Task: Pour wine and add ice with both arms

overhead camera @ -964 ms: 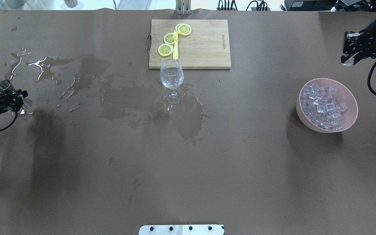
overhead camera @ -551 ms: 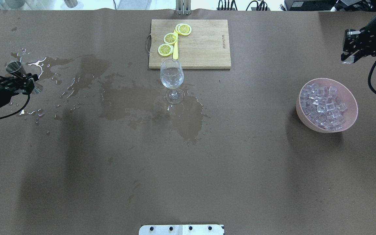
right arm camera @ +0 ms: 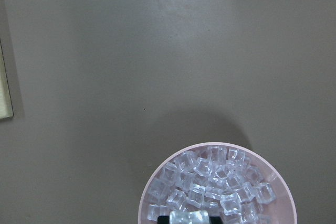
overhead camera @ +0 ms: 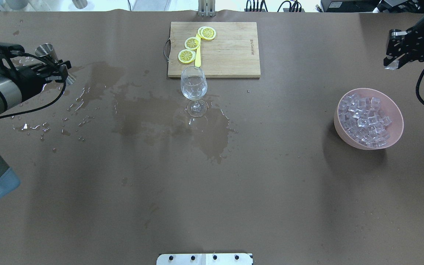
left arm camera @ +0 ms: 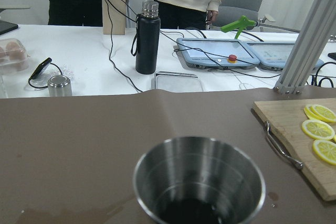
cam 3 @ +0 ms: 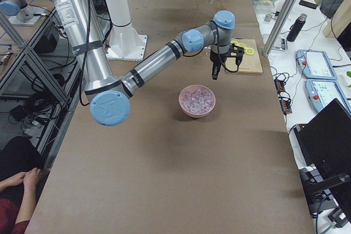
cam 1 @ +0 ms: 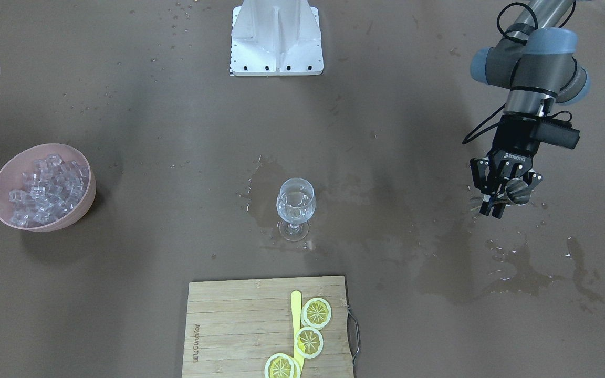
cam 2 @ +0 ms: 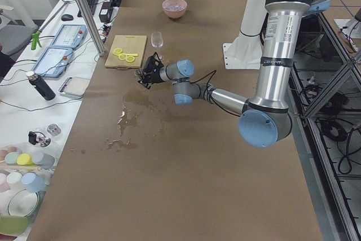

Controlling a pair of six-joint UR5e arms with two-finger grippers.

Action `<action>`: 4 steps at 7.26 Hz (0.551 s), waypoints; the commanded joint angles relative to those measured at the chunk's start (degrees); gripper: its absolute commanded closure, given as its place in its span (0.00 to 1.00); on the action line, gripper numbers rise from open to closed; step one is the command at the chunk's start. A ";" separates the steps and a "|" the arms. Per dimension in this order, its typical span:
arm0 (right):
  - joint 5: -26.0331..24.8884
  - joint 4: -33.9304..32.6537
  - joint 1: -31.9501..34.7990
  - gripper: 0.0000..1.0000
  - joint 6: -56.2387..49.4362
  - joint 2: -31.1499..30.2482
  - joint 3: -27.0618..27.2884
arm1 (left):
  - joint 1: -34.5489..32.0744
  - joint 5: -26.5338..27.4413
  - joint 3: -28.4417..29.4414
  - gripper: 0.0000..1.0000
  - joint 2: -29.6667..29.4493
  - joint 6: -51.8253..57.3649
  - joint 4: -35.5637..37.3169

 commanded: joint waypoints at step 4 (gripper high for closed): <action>-0.03 0.00 -0.38 0.92 2.29 0.96 0.94 | 0.95 -0.07 -1.76 1.00 -12.49 -5.74 11.42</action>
